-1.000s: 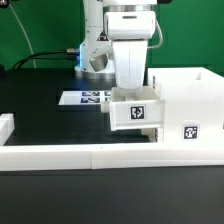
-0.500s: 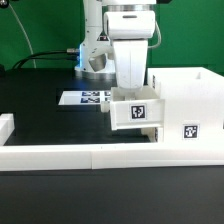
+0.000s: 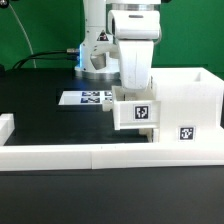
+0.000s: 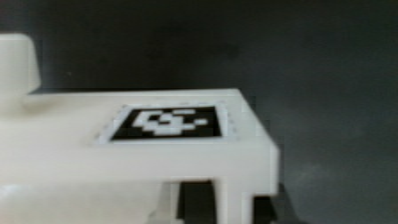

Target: Assemble drawer

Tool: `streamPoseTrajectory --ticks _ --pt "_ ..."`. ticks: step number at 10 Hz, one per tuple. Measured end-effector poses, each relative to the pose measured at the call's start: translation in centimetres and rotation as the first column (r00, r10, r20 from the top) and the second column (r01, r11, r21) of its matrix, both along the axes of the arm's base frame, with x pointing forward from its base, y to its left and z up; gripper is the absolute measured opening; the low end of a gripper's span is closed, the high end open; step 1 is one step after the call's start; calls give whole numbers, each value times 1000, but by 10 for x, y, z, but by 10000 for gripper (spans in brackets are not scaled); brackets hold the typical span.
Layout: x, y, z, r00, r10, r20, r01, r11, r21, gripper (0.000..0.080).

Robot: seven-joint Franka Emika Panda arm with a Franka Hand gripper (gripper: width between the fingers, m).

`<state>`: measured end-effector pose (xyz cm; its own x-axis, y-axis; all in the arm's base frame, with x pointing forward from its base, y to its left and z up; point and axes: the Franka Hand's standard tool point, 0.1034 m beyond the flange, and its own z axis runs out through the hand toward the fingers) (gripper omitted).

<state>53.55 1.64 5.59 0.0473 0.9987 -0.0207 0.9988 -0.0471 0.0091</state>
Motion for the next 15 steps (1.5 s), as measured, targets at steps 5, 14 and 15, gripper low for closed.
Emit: streamPoseTrajectory --ticks 5,14,15 --pt "2 7 0 1000 20 4 -20 1000 2 42" --pt "7 -9 44 999 12 31 -11 999 -30 597" --pt "8 -17 48 999 13 36 -12 999 -34 638"
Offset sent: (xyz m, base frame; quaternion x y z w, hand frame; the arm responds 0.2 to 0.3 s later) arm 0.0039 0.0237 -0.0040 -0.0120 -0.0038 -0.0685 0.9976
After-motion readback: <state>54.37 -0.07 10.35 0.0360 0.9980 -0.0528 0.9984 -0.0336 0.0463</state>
